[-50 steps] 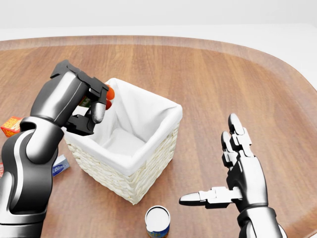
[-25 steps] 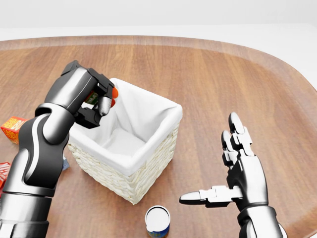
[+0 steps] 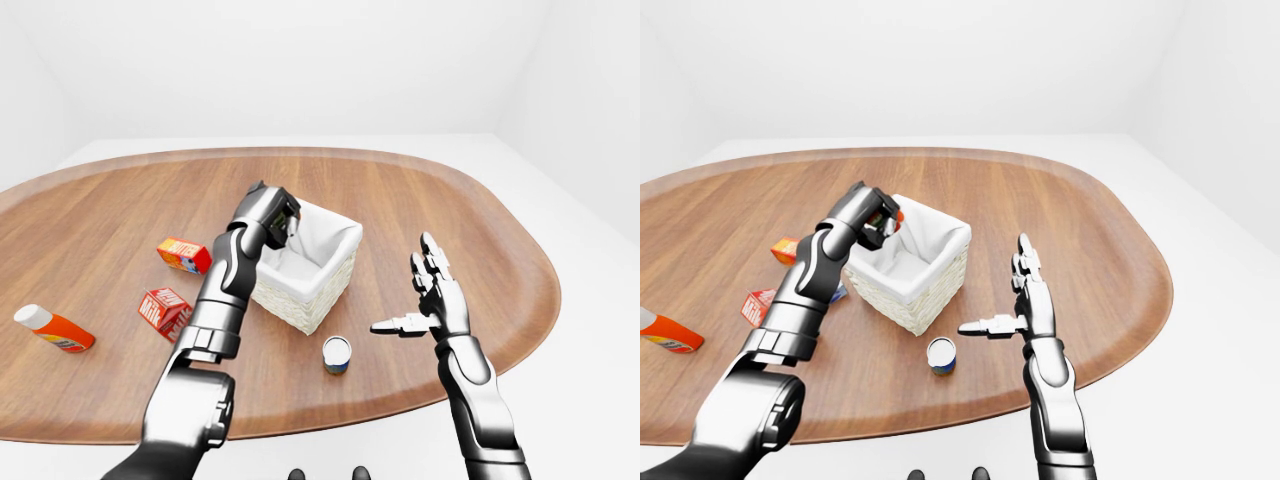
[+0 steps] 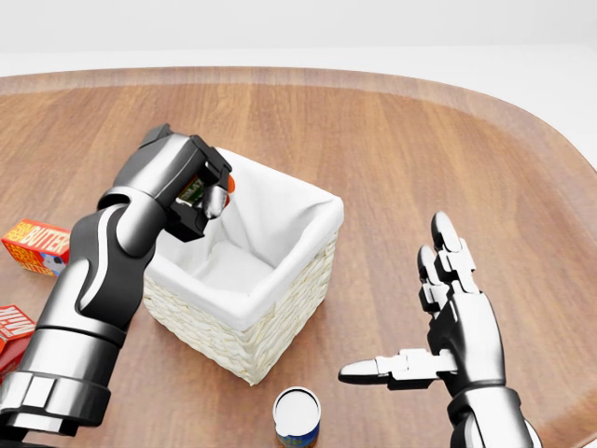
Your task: Pick up the tomato sauce, and put it in the basket.
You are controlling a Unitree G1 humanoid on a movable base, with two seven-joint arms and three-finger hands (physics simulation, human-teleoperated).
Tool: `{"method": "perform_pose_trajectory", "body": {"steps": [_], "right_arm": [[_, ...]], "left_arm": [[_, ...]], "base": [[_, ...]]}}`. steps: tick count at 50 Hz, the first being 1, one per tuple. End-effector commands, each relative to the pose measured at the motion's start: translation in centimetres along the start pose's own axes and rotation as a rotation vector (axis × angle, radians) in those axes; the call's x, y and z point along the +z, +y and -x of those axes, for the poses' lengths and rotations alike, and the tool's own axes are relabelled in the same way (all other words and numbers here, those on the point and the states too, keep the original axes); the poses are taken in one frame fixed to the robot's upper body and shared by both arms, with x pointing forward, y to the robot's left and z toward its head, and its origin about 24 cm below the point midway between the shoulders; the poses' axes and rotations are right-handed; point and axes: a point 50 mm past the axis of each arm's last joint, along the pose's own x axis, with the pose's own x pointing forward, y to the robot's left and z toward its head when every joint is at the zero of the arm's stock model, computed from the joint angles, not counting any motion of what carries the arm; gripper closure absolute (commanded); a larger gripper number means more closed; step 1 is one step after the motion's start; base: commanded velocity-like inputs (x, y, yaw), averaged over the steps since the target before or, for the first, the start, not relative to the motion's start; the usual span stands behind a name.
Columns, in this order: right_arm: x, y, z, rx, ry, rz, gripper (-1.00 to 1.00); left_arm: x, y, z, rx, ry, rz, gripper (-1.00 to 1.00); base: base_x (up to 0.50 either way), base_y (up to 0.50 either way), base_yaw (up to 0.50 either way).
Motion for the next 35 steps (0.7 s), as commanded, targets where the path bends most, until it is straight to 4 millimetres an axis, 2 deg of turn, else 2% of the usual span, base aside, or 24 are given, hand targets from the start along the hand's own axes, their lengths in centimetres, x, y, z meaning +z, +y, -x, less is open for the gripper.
{"method": "perform_pose_trajectory", "body": {"steps": [1, 35], "right_arm": [[0.0, 0.0, 0.0, -0.001, 0.001, -0.001, -1.0], [-0.3, 0.1, 0.1, 0.005, 0.014, -0.002, -1.0]], "left_arm": [[0.5, -1.0, -0.8, -0.027, 0.003, -0.014, 1.0], [-1.1, -3.5, -2.0, -0.077, 0.055, -0.044, 1.0]], "base": [[0.0, 0.0, 0.0], [0.0, 0.0, 0.0]]}}
